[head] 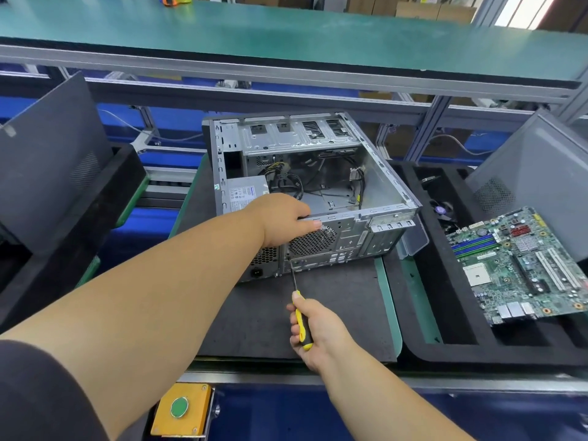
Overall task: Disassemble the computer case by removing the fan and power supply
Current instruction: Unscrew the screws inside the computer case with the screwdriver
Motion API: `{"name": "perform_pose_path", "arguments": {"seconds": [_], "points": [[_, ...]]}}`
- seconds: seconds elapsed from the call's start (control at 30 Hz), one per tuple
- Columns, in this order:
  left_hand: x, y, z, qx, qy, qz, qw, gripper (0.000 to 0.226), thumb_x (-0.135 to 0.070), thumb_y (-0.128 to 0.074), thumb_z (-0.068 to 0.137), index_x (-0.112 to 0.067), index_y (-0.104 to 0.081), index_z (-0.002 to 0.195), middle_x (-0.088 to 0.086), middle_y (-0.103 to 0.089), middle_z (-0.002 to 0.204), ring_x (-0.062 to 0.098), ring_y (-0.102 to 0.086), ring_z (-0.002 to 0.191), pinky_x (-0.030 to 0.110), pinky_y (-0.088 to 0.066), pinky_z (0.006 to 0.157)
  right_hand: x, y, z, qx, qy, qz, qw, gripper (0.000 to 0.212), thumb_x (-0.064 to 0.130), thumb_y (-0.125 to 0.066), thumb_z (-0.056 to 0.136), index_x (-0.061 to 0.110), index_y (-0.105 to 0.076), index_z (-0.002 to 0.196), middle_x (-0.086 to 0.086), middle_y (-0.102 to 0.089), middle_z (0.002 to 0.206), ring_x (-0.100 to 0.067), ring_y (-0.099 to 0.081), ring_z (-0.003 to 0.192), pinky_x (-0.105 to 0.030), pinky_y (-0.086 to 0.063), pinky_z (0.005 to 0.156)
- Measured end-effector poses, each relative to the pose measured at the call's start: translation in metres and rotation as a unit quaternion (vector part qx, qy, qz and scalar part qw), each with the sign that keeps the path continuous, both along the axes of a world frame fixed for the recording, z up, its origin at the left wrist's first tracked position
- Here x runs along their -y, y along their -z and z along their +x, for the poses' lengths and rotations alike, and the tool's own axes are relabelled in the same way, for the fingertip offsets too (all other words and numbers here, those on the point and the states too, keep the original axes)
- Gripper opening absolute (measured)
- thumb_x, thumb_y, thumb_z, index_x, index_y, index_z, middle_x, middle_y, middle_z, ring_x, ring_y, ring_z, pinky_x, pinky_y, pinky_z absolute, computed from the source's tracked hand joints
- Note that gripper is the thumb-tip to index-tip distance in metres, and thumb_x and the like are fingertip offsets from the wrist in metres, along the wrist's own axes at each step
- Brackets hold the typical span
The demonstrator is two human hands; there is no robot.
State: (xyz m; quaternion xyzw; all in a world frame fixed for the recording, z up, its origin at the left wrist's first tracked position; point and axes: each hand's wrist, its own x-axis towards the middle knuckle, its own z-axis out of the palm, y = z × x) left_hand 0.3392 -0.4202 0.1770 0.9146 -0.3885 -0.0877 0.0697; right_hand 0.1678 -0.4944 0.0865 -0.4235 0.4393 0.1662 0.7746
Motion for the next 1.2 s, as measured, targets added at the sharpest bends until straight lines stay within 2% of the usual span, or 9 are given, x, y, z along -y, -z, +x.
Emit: {"name": "perform_pose_path", "arguments": {"seconds": [0.2, 0.3, 0.5, 0.6, 0.73, 0.93, 1.1, 1.13, 1.2], "points": [[0.000, 0.002, 0.001, 0.003, -0.003, -0.004, 1.000, 0.046, -0.057, -0.036, 0.098, -0.019, -0.061, 0.096, 0.000, -0.055, 0.078, 0.016, -0.049, 0.071, 0.031, -0.032, 0.060, -0.002, -0.001, 0.001, 0.050, -0.066, -0.223, 0.971, 0.028, 0.033, -0.063, 0.095, 0.015, -0.047, 0.081, -0.002, -0.049, 0.068, -0.012, -0.040, 0.055, -0.023, -0.038, 0.047], [0.000, 0.002, 0.001, 0.001, -0.002, -0.005, 1.000, 0.045, -0.057, -0.035, 0.098, -0.020, -0.060, 0.095, -0.001, -0.054, 0.077, 0.013, -0.048, 0.069, 0.031, -0.031, 0.058, -0.002, -0.003, 0.001, 0.052, -0.110, -0.277, 0.953, 0.027, 0.037, -0.059, 0.096, 0.015, -0.049, 0.083, -0.001, -0.050, 0.070, -0.013, -0.041, 0.059, -0.026, -0.039, 0.054], [0.000, 0.000, 0.001, 0.005, -0.001, -0.001, 1.000, 0.042, -0.057, -0.035, 0.098, -0.022, -0.056, 0.092, -0.002, -0.052, 0.076, 0.013, -0.047, 0.069, 0.030, -0.030, 0.057, 0.012, -0.011, -0.002, 0.065, -0.033, 0.052, 0.996, 0.037, 0.031, -0.051, 0.101, -0.002, -0.068, 0.097, -0.010, -0.065, 0.071, -0.014, -0.054, 0.055, -0.023, -0.047, 0.050], [0.000, -0.001, 0.000, 0.002, 0.000, 0.000, 1.000, 0.041, -0.057, -0.035, 0.099, -0.022, -0.054, 0.089, -0.001, -0.052, 0.076, 0.013, -0.046, 0.068, 0.031, -0.031, 0.058, 0.016, -0.007, -0.004, 0.081, -0.029, 0.093, 0.992, 0.033, 0.032, -0.051, 0.101, 0.003, -0.067, 0.097, -0.007, -0.065, 0.074, -0.014, -0.052, 0.051, -0.023, -0.046, 0.047], [0.000, -0.001, 0.000, 0.000, -0.002, -0.001, 1.000, 0.040, -0.056, -0.035, 0.099, -0.022, -0.054, 0.089, -0.002, -0.051, 0.075, 0.010, -0.045, 0.066, 0.030, -0.030, 0.057, 0.011, -0.001, -0.007, 0.097, -0.003, 0.159, 0.983, 0.031, 0.035, -0.048, 0.102, 0.009, -0.058, 0.088, 0.000, -0.049, 0.059, -0.009, -0.028, 0.037, -0.021, -0.026, 0.035], [0.000, -0.002, -0.001, -0.001, -0.006, -0.009, 1.000, 0.041, -0.055, -0.037, 0.099, -0.021, -0.054, 0.084, -0.001, -0.050, 0.073, 0.010, -0.044, 0.065, 0.029, -0.028, 0.055, 0.000, -0.003, 0.001, 0.072, -0.064, -0.076, 0.992, 0.031, 0.035, -0.040, 0.105, 0.011, -0.055, 0.092, 0.002, -0.041, 0.051, -0.010, -0.024, 0.037, -0.023, -0.021, 0.038], [0.000, -0.003, -0.002, -0.002, -0.008, -0.010, 1.000, 0.041, -0.055, -0.037, 0.099, -0.021, -0.054, 0.084, -0.002, -0.050, 0.072, 0.009, -0.044, 0.065, 0.029, -0.028, 0.054, 0.002, 0.001, 0.000, 0.088, -0.225, -0.423, 0.873, 0.034, 0.040, -0.038, 0.104, 0.013, -0.053, 0.090, -0.003, -0.056, 0.073, -0.018, -0.046, 0.062, -0.030, -0.038, 0.060], [0.000, -0.003, -0.002, -0.002, -0.008, -0.010, 1.000, 0.041, -0.055, -0.037, 0.099, -0.021, -0.055, 0.086, -0.002, -0.050, 0.073, 0.009, -0.044, 0.065, 0.029, -0.028, 0.054, 0.002, 0.000, 0.000, 0.088, -0.222, -0.418, 0.876, 0.034, 0.040, -0.039, 0.103, 0.013, -0.053, 0.089, -0.004, -0.056, 0.073, -0.018, -0.046, 0.061, -0.030, -0.038, 0.059], [0.000, -0.003, -0.002, -0.002, -0.008, -0.010, 1.000, 0.041, -0.055, -0.036, 0.099, -0.021, -0.056, 0.087, -0.002, -0.050, 0.073, 0.009, -0.044, 0.065, 0.029, -0.028, 0.054, 0.002, -0.002, 0.001, 0.083, -0.153, -0.270, 0.947, 0.034, 0.037, -0.042, 0.103, 0.010, -0.057, 0.090, -0.002, -0.054, 0.062, -0.015, -0.042, 0.047, -0.025, -0.036, 0.048]]}}
